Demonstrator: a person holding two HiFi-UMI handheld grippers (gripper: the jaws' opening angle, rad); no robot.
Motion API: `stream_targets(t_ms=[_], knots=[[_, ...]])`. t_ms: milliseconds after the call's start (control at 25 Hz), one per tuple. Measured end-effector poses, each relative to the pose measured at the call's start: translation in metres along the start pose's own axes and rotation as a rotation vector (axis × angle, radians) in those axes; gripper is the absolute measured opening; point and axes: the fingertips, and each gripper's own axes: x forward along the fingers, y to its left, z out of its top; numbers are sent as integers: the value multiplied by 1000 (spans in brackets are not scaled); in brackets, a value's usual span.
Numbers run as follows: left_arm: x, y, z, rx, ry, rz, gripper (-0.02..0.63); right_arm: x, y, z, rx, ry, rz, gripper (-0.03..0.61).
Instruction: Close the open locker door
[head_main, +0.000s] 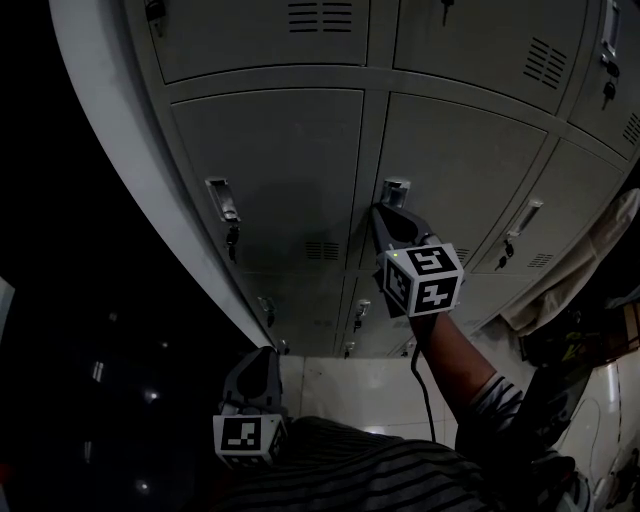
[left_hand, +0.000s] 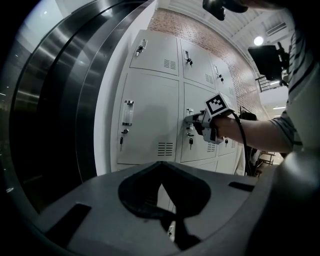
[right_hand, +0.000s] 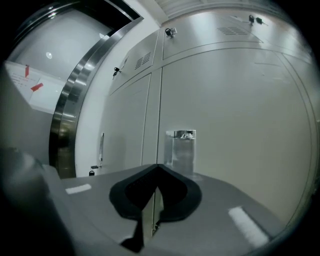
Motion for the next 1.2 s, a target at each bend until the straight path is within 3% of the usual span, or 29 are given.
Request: stream_targets(t_ms=[160, 400, 560, 800, 1200], knots=[[-4, -1, 0, -1, -2, -7, 3, -21, 3, 7, 38, -35, 8, 2], [1, -19, 8, 16, -23, -61, 3, -106, -9, 13, 72, -83, -28, 2], [7, -39, 12, 38, -68, -105, 3, -168, -12, -16, 92, -47, -81, 2], [9, -83, 4, 38, -61, -159, 3, -237, -9, -75, 228, 16, -127, 0], [5, -123, -3, 32, -26, -196, 3, -271, 5, -100, 248, 33, -118, 0]])
